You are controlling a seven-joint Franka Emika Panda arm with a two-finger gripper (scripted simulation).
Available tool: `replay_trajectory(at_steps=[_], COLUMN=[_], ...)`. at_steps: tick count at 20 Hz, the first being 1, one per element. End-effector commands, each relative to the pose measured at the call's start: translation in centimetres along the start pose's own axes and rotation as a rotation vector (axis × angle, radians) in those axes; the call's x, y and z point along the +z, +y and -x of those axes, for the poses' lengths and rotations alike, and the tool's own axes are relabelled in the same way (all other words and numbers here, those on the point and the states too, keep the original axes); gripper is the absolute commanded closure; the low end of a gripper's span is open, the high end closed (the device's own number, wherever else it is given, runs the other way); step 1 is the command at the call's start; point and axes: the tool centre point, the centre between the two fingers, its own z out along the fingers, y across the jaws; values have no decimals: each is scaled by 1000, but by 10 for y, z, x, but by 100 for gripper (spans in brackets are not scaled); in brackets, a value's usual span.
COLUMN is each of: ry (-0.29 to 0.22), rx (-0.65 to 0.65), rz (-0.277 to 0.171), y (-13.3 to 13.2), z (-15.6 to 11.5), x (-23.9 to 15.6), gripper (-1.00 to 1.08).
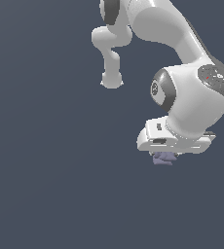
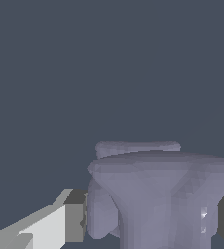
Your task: Pick up the object and move it to a goal position.
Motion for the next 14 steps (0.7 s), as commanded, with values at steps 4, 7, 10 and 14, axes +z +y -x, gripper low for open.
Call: replay_trajectory(at_steps=[4,7,10,14], ry=[-1,-1,-1,-1], rx=[2,2,2,2], rz=[0,0,0,0], y=[-26,-35,-40,-44], z=[-5,-7,-8,-9], x=[-17,-22,-26,-28], gripper=[108,108,108,108])
